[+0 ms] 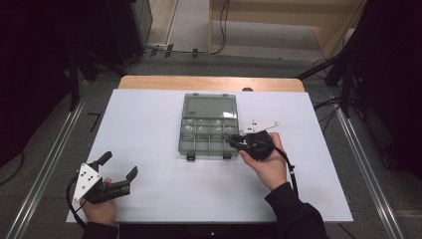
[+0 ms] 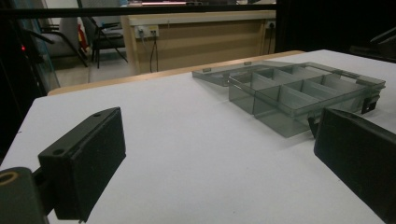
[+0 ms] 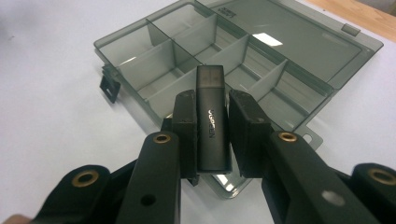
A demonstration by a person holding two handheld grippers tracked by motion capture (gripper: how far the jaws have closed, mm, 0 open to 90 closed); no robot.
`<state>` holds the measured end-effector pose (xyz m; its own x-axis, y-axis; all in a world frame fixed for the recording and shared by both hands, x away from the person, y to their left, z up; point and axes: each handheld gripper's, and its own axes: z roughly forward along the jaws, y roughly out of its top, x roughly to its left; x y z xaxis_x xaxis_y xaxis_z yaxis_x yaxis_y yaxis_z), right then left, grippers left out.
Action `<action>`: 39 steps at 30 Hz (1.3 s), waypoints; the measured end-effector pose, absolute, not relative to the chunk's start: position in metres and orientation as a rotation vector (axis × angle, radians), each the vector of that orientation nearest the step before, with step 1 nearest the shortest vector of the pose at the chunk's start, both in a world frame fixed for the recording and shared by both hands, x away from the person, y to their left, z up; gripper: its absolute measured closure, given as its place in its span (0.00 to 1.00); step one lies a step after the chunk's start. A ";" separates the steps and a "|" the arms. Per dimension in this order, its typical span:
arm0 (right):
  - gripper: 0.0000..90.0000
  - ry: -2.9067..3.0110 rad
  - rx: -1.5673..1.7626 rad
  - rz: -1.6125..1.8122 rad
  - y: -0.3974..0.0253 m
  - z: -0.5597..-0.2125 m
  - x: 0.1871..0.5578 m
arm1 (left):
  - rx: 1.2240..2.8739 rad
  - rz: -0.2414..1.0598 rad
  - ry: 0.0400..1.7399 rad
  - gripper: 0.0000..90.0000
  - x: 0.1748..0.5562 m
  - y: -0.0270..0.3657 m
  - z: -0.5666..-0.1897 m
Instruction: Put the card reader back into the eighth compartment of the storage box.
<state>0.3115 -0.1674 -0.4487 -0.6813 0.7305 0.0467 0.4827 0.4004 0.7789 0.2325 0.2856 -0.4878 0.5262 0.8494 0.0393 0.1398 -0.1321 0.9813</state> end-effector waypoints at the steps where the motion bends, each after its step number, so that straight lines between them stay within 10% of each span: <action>1: 0.79 2.356 1.064 1.154 -0.168 -0.449 0.312 | 1.607 0.765 0.862 0.03 0.232 0.286 -0.488; 8: 0.78 2.310 1.107 1.127 -0.171 -0.452 0.316 | 1.606 0.765 0.860 0.02 0.232 0.286 -0.488; 28: 0.00 2.184 1.087 1.310 -0.193 -0.443 0.295 | 1.605 0.766 0.862 0.03 0.232 0.286 -0.488; 39: 0.00 2.136 1.056 1.371 -0.209 -0.439 0.279 | 1.605 0.764 0.862 0.03 0.232 0.286 -0.488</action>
<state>0.2787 -0.2089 -0.4387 -0.6401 0.7650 0.0711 0.3831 0.2375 0.8926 0.2324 0.2859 -0.4879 0.5258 0.8498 0.0372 0.1388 -0.1288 0.9819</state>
